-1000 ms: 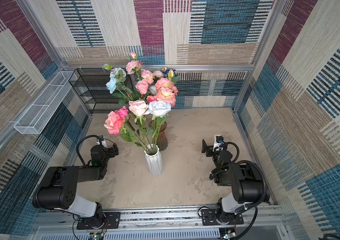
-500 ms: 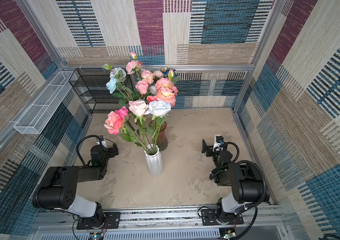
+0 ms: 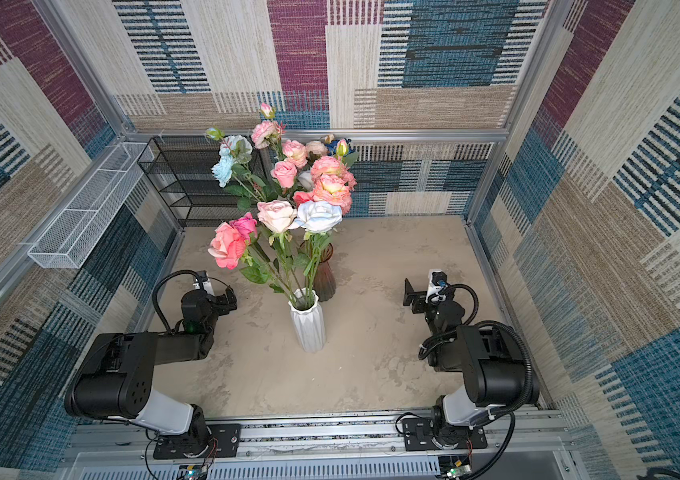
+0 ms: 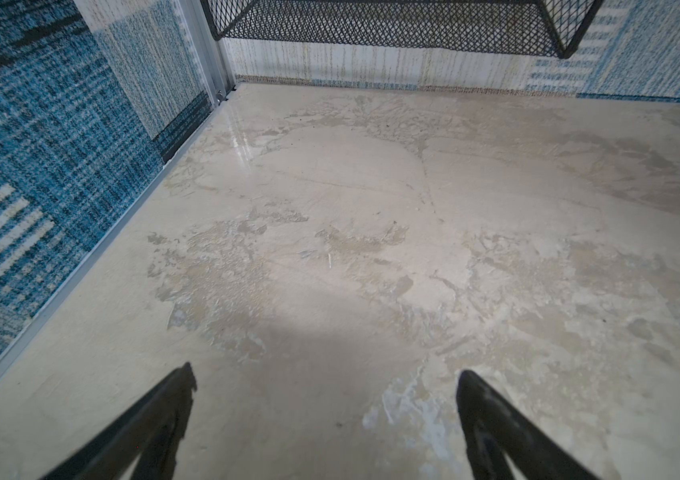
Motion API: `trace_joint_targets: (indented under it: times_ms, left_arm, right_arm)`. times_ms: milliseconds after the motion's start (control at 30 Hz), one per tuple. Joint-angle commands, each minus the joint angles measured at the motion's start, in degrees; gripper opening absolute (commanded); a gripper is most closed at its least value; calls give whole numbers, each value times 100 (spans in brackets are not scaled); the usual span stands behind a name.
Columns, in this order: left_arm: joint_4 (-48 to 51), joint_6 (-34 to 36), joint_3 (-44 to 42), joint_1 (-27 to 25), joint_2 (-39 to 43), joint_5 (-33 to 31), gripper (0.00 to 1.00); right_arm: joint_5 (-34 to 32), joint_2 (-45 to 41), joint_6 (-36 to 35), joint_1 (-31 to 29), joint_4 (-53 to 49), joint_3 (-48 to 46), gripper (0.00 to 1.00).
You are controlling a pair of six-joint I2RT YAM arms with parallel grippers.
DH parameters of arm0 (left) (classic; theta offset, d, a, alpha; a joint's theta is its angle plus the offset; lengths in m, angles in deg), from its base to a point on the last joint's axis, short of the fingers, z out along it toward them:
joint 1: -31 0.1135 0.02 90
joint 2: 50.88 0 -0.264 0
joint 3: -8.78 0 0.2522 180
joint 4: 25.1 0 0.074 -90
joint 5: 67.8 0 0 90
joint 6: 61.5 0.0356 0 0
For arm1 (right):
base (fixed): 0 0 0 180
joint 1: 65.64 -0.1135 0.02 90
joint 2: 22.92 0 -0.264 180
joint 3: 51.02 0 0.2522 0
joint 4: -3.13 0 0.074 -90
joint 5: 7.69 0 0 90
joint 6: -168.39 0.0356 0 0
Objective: Arrange the flowers into the vase
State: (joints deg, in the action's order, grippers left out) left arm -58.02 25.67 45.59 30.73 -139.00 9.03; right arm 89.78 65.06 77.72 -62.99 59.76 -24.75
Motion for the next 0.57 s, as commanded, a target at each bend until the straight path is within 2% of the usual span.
trace_joint_targets:
  times_ms: [0, 533]
  left_arm:
    - [-208, 45, 16, 1, 7, -37, 100]
    - [-204, 39, 21, 1, 8, -37, 100]
  right_arm:
    - [20, -18, -56, -2, 143, 40, 100]
    - [14, -18, -54, -7, 159, 31, 100]
